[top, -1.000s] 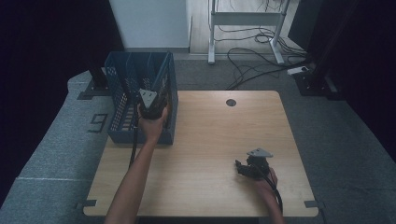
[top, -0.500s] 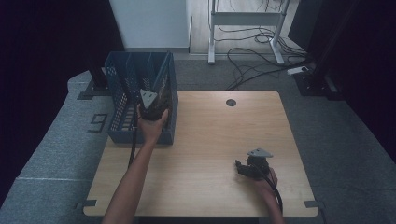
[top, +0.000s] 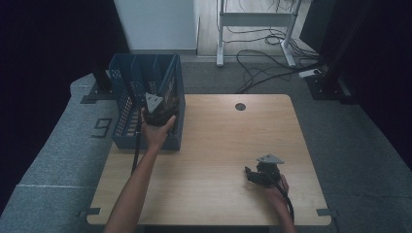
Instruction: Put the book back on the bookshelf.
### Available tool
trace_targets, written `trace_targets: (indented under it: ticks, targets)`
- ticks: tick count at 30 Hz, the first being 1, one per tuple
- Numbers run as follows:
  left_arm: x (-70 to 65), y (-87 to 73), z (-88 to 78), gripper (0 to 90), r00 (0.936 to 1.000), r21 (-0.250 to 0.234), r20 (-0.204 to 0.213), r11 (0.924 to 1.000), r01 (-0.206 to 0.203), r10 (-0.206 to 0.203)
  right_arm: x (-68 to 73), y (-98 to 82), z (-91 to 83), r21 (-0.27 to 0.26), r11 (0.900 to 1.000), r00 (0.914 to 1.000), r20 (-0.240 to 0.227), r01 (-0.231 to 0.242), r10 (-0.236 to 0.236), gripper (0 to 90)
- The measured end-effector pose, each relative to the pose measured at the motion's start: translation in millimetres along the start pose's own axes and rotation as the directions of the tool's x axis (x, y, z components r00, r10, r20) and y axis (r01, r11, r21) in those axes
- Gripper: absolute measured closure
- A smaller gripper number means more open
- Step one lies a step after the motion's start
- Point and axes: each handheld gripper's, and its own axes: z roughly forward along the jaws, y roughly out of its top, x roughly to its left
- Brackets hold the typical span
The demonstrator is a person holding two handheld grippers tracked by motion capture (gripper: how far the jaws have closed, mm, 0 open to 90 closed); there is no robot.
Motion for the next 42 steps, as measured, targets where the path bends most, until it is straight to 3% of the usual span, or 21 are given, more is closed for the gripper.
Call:
trace_targets:
  ticks: [11,22,32,42]
  targets:
    - [4.5,4.4,-12.5,32.6,0.9996,0.020,0.028,0.9998,-0.006,0.005,-0.1,0.0,0.1,-0.001,1.000,1.0000,0.000,0.001,-0.001,29.2]
    - [5.6,-1.8,-26.4,30.8,0.9982,0.041,0.058,0.9990,-0.016,0.013,-0.2,0.1,0.0,0.000,1.000,1.0000,0.000,0.001,-0.001,29.2]
    - [13.6,-14.9,-51.3,31.6,0.9970,0.050,0.077,0.9987,-0.006,0.002,0.0,0.1,0.1,0.000,1.000,1.0000,0.001,-0.001,0.001,29.1]
    - [12.0,-38.3,-76.1,30.7,0.9891,0.100,0.147,0.9950,-0.007,-0.008,0.1,0.1,-0.1,0.001,1.000,1.0000,-0.001,-0.001,0.001,29.1]
